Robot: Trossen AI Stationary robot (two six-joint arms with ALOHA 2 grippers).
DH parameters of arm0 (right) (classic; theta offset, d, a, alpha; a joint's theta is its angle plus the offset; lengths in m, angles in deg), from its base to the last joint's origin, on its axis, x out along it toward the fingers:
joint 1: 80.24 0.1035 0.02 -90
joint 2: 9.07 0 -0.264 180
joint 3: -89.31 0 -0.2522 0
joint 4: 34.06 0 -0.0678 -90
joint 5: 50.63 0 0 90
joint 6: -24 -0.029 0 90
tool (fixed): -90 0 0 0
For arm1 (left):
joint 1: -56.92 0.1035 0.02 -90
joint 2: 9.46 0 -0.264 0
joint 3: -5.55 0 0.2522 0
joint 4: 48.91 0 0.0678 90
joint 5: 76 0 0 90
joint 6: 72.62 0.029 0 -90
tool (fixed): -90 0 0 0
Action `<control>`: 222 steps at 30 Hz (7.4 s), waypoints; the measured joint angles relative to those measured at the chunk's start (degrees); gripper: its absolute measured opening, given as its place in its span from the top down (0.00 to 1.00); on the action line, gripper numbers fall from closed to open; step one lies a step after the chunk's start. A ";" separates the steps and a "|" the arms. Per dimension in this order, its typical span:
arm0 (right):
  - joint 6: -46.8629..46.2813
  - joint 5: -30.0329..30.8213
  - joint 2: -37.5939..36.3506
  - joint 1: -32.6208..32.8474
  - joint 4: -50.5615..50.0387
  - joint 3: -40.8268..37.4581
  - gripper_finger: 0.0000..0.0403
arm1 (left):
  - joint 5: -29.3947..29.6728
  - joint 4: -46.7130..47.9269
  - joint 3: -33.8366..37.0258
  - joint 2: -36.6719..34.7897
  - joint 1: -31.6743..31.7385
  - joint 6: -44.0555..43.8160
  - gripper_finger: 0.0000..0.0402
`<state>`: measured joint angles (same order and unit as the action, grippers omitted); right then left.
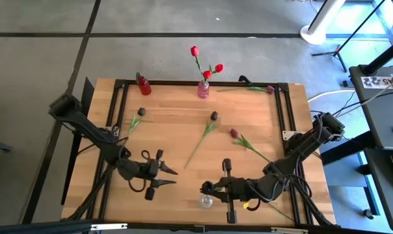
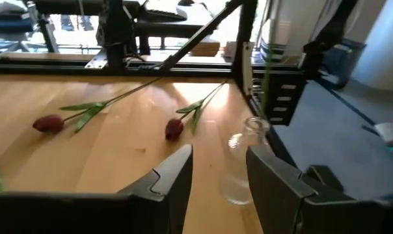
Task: Sort flowers into vase by color
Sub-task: Put the bottom black flower into the transparent flower vase, then put the right black flower into the transparent flower vase
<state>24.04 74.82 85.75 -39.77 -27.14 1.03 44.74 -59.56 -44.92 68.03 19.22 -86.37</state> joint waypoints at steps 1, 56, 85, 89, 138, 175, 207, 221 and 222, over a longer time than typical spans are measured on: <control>0.09 0.05 0.00 0.01 -0.09 0.00 0.99 | -0.05 -0.58 0.00 0.89 0.79 -0.48 0.65; -3.00 -0.45 0.98 0.02 -6.19 -0.07 0.96 | 4.38 -9.57 -13.03 42.47 32.57 -11.54 0.49; 6.48 -3.10 -5.94 0.09 -7.03 0.06 0.38 | 15.46 -5.57 -4.65 13.06 25.05 -3.76 1.00; 6.25 4.72 -8.34 0.01 -11.60 0.07 0.38 | 12.86 -12.43 -0.83 4.71 23.18 0.69 1.00; 0.13 -17.02 -7.20 -18.45 -0.18 -5.09 0.98 | -19.21 -52.37 3.97 8.08 19.71 14.51 0.80; -13.12 -9.48 -5.63 0.83 -30.64 5.92 1.00 | 13.10 -4.67 24.39 -23.30 -2.11 -13.18 0.70; -18.90 -11.77 -6.73 1.14 -34.30 7.66 1.00 | 12.64 -2.85 24.39 -23.28 -3.89 -14.56 0.72; -19.67 -9.49 -6.97 -0.40 -35.44 7.68 1.00 | 5.73 4.06 24.37 -30.34 6.55 -12.70 0.72; -19.71 -9.51 -7.11 -0.93 -35.46 7.75 1.00 | 5.33 5.50 24.37 -31.40 7.12 -12.71 0.72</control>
<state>4.33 65.30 78.64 -40.70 -62.60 8.78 50.07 -54.06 -20.55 36.64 26.34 -99.09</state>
